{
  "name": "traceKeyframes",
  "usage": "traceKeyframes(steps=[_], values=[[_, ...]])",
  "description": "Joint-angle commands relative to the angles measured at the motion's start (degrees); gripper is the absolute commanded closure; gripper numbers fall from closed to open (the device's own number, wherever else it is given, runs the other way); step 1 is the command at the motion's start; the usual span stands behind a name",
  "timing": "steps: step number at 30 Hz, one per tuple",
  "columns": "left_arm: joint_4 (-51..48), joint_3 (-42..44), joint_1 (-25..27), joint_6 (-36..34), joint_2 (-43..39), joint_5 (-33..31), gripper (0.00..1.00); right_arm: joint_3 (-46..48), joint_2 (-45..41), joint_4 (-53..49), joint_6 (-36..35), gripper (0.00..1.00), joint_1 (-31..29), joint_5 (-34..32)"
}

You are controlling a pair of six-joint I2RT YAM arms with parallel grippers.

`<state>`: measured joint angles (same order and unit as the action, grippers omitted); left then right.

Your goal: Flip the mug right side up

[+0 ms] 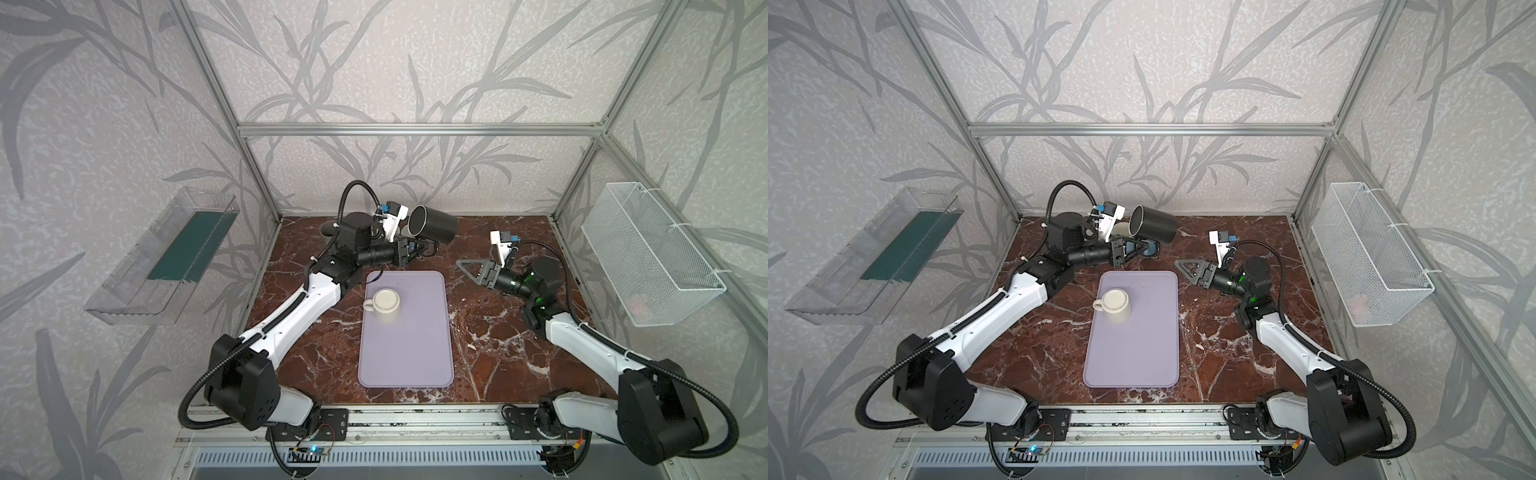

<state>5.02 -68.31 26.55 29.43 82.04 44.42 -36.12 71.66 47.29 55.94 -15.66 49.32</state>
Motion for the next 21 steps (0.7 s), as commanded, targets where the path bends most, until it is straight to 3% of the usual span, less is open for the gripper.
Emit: traceKeyframes(steps=[1,10,21], values=[[15.6,0.7,0.7,6.1,-1.6,3.1,1.0,0.2,1.1,8.7,3.1,0.34,-0.5,-1.1],[26.8,3.6,2.3,12.8,-1.1,3.9,1.0,-1.4,5.7,18.6,8.1,0.38,-1.6,-0.6],[28.4,4.0,4.1,13.5,0.3,3.9,1.0,-1.6,4.8,21.6,8.9,0.43,-2.1,-0.3]])
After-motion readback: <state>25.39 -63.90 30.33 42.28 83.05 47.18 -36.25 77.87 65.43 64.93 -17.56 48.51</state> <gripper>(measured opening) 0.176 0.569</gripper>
